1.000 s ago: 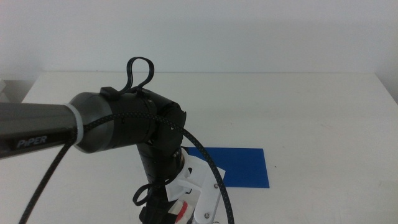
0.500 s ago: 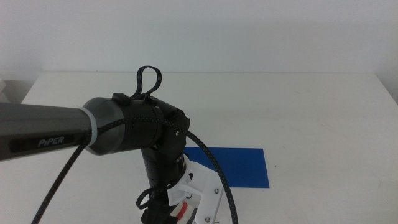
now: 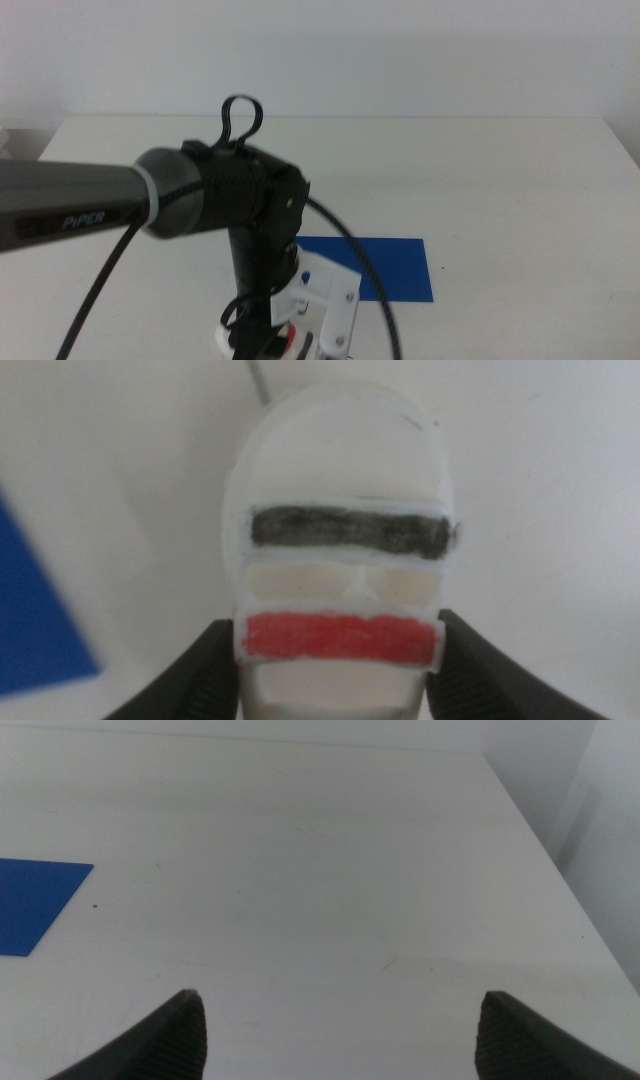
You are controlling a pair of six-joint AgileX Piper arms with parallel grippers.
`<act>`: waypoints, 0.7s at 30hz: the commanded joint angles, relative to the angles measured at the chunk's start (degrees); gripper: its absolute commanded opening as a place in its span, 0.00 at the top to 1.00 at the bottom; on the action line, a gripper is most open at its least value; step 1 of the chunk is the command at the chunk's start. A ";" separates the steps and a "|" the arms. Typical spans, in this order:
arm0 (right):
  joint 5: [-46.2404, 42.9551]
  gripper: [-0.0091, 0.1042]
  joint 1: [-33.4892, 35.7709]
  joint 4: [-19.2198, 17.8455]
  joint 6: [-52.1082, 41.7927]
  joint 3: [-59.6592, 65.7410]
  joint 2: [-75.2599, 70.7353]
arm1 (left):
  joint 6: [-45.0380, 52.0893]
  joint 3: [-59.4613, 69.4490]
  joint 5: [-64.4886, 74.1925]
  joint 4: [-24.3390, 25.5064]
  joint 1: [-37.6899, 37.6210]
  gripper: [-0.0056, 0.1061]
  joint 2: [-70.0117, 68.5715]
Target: Use one arm to grab the shoe from the table and place it on the mat.
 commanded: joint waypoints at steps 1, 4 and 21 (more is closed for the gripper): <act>-3.20 0.09 0.13 -0.48 -0.70 -1.06 -1.11 | -3.88 -4.14 4.37 0.83 -0.08 0.96 -2.51; -3.20 0.09 0.13 -0.48 -0.70 -1.06 -1.11 | -5.03 -8.13 7.35 1.15 -0.12 0.96 -2.51; -3.20 0.09 0.13 -0.48 -0.70 -1.06 -1.11 | -4.27 -39.34 18.40 0.07 -0.67 0.96 14.33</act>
